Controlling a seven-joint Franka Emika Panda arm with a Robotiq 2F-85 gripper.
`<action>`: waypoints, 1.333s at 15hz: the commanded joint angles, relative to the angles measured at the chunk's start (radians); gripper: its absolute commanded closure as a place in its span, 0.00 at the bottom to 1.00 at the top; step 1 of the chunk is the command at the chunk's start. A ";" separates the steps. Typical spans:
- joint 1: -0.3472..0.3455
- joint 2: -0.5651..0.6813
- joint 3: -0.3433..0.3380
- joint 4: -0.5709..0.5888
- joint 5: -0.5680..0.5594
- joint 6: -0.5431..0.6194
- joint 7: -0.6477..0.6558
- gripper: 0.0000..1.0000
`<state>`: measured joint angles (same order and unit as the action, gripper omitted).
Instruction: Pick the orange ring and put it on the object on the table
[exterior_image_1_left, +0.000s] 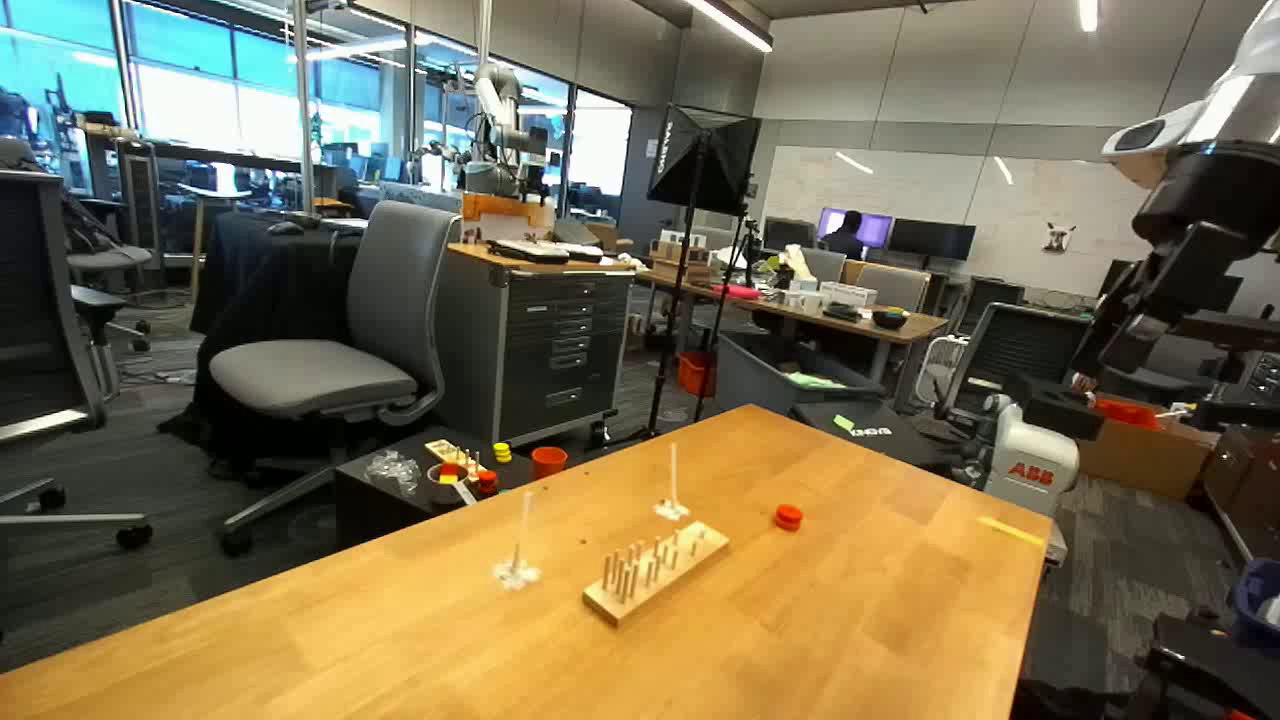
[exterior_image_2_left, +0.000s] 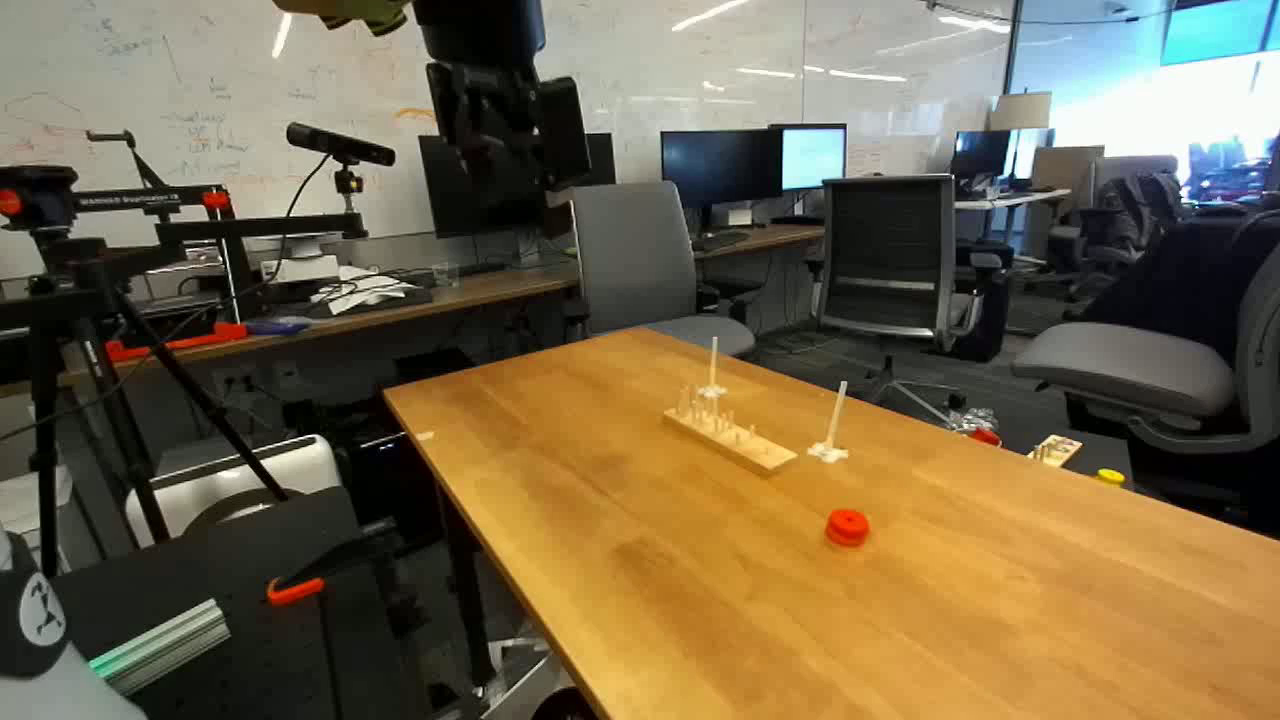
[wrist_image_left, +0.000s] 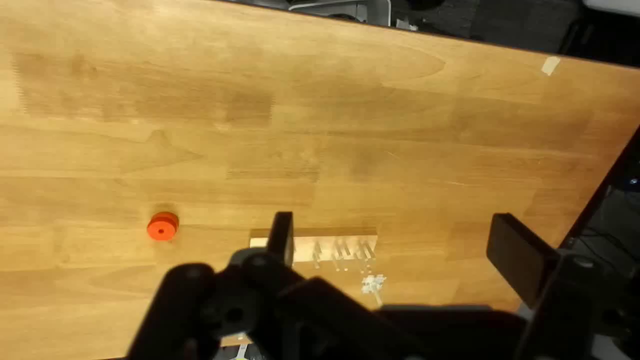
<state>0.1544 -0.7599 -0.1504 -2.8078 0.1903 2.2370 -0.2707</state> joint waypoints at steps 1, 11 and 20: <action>-0.010 0.003 0.010 -0.001 0.008 -0.009 -0.006 0.00; -0.043 0.412 0.000 0.300 0.112 0.082 0.160 0.00; -0.105 0.617 0.038 0.436 0.154 0.068 0.225 0.00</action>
<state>0.0861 -0.1439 -0.1480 -2.3733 0.3386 2.3079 -0.0413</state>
